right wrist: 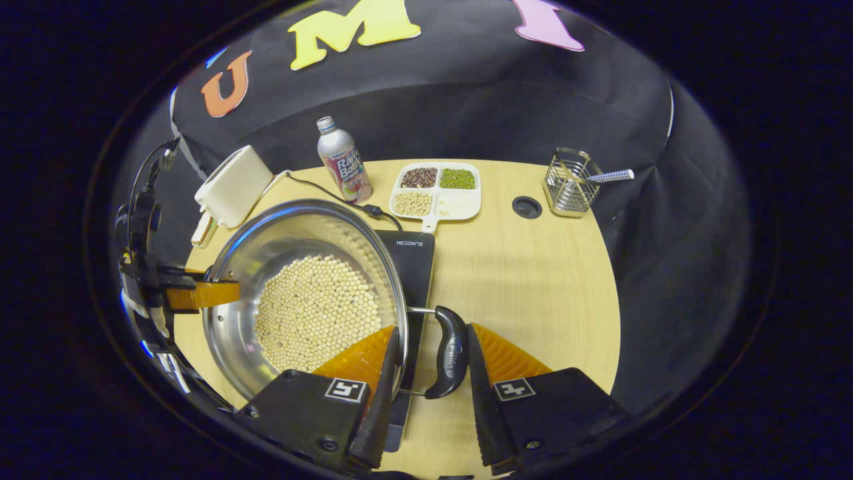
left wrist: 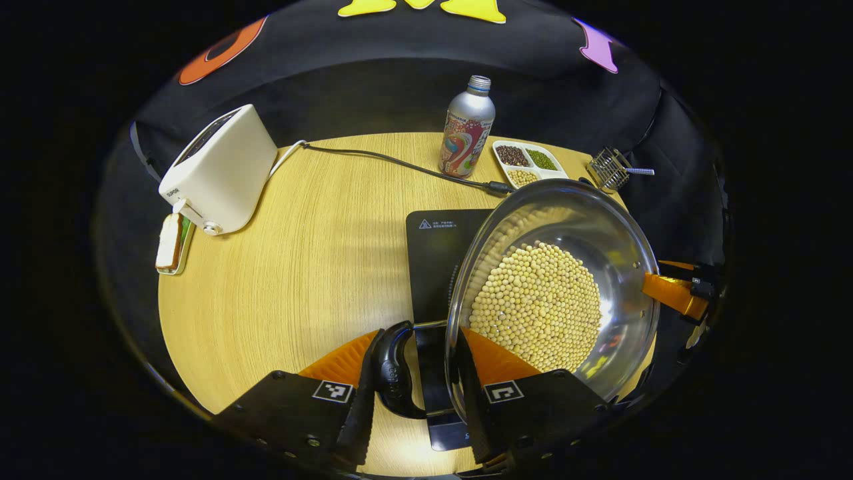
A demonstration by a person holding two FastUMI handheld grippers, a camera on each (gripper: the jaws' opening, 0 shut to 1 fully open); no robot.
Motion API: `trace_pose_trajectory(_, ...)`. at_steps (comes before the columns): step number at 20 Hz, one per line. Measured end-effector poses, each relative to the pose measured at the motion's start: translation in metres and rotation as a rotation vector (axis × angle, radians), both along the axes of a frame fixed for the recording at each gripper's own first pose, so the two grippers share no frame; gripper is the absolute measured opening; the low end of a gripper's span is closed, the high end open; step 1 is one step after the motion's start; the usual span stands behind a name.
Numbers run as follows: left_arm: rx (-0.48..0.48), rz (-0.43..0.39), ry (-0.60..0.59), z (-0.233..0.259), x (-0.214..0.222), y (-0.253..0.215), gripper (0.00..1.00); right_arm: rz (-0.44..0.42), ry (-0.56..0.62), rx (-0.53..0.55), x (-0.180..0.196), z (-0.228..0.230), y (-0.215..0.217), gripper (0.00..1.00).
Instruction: First push the handle of the pot to place it horizontally, then grasp the pot with both hands and set it on the induction cooktop.
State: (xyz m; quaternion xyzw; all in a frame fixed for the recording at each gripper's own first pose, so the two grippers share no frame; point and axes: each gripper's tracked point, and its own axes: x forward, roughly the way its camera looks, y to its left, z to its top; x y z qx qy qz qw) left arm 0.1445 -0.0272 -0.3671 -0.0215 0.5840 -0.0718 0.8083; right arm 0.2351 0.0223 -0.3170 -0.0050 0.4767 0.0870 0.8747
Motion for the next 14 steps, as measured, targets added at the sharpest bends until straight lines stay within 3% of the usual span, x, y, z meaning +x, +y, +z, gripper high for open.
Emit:
trace_pose_trajectory(2,-0.011,-0.007,-0.01,-0.004,0.005,-0.003,0.52,-0.003,-0.02,-0.013,0.006,-0.002,-0.002,0.53)
trace_pose_trajectory(3,-0.007,-0.016,-0.008,-0.004,0.006,-0.006,0.57,0.001,-0.026,-0.019,0.005,-0.001,-0.004,0.53)
trace_pose_trajectory(4,-0.005,-0.016,-0.015,-0.005,0.006,-0.005,0.57,0.004,-0.026,-0.024,0.004,-0.003,-0.004,0.56)
trace_pose_trajectory(7,-0.017,-0.031,-0.023,-0.007,0.012,-0.007,0.57,-0.045,-0.035,-0.025,0.002,-0.004,-0.005,0.54)
trace_pose_trajectory(14,-0.029,-0.061,-0.024,-0.009,0.019,-0.008,0.58,-0.074,-0.031,-0.033,-0.001,-0.005,-0.006,0.55)
